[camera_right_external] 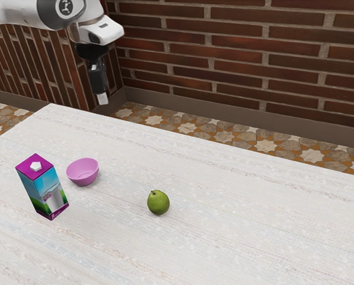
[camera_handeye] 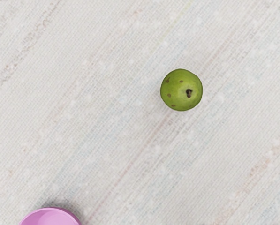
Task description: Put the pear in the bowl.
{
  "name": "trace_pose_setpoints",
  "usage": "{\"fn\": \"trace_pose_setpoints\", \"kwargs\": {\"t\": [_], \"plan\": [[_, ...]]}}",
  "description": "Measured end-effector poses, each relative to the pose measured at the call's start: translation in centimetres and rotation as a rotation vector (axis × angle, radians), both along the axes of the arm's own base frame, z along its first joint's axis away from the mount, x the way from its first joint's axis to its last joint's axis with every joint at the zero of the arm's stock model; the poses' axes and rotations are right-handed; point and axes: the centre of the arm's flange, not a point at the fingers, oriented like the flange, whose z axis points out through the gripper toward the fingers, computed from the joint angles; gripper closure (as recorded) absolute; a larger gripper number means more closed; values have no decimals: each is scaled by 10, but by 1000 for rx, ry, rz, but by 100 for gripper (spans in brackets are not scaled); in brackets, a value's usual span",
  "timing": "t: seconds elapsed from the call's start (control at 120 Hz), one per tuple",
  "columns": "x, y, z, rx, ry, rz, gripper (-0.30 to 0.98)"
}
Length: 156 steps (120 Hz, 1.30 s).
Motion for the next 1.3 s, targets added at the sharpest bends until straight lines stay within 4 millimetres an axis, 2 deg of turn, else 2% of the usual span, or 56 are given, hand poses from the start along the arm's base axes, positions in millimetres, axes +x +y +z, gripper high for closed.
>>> {"fn": "trace_pose_setpoints", "kwargs": {"t": [0.175,0.242,0.3,0.35,0.475,0.558,0.633,0.775,0.875,1.083,1.3], "plan": [[1,3,-3,0,5,-25,0],[5,2,-10,-2,19,-34,0],[9,-1,-27,-5,50,-47,0],[10,-14,-43,-5,78,-72,0],[9,-63,-114,-10,164,-153,0],[8,-83,-156,-16,191,-180,0],[11,-97,-182,-19,201,-197,0],[10,-98,-244,-47,209,-178,0],[16,-97,-279,-59,192,-164,0],[30,-95,-327,-69,162,-148,0],[35,-90,-357,-69,156,-135,0]]}}
